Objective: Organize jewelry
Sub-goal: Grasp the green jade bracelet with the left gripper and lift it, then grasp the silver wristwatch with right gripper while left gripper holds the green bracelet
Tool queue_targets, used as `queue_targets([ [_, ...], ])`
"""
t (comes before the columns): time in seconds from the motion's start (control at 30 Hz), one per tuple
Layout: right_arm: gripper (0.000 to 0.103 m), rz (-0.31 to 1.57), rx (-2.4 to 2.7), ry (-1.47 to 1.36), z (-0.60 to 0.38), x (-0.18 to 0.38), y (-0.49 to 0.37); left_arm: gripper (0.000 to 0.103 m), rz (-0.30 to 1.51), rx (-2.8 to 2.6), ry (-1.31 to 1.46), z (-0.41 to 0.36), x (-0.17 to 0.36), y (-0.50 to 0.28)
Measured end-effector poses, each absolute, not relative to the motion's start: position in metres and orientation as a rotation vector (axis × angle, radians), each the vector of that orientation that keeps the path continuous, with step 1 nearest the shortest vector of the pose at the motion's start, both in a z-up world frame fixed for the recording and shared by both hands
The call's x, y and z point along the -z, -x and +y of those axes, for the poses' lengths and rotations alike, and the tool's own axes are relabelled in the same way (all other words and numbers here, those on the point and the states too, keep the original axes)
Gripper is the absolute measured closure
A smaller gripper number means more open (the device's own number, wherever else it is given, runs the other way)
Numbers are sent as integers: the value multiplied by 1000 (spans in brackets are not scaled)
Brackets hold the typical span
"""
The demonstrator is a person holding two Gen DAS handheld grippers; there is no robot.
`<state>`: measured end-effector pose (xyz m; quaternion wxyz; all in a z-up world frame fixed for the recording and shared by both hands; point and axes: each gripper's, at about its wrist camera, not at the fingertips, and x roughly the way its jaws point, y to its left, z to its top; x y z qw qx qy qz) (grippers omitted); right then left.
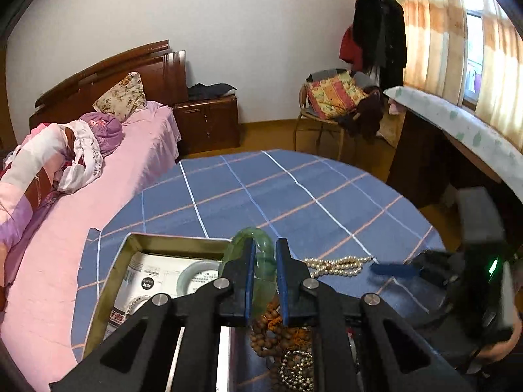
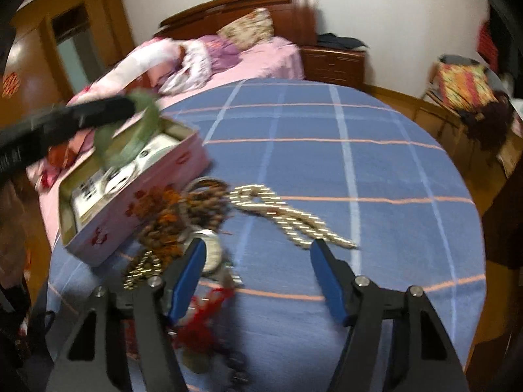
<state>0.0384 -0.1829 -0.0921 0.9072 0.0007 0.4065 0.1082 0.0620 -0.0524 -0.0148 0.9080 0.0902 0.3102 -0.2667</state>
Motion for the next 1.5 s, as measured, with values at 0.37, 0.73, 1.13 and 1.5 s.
queue_targets([
  [0.37, 62, 927, -344, 74, -152, 113, -50, 91, 605, 549, -170, -44, 3, -61],
  [0.73, 64, 834, -321, 39, -165, 87, -31, 91, 577, 527, -156, -30, -10, -60],
  [1.13, 64, 787, -321, -2, -172, 60, -43, 91, 575, 508, -141, -16, -15, -66],
  [1.5, 45, 959, -276, 12, -195, 106, -50, 91, 600, 511, -128, -14, -10, -69],
])
